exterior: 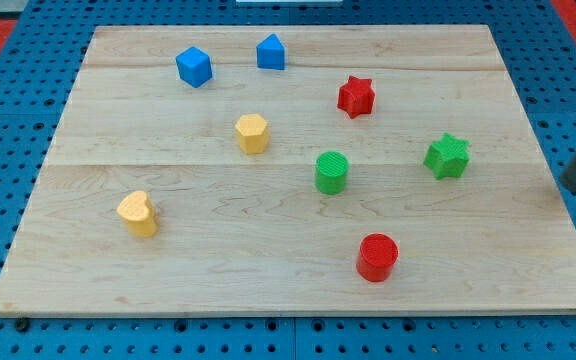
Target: Move the red circle below the green star
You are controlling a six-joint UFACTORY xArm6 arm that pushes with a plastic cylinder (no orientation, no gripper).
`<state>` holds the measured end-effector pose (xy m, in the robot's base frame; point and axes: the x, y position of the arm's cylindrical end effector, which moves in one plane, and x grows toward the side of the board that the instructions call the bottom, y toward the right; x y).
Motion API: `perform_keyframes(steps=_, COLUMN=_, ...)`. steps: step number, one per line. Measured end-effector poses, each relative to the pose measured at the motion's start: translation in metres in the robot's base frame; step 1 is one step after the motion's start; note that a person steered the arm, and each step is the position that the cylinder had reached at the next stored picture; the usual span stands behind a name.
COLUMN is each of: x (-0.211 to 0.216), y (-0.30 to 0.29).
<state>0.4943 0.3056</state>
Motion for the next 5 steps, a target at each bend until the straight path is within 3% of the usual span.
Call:
perform_keyframes(steps=2, x=0.117, y=-0.057)
perform_keyframes(steps=3, x=0.124, y=-0.136)
perform_keyframes(steps=4, x=0.124, y=-0.254)
perform_keyframes(steps=5, x=0.097, y=-0.27)
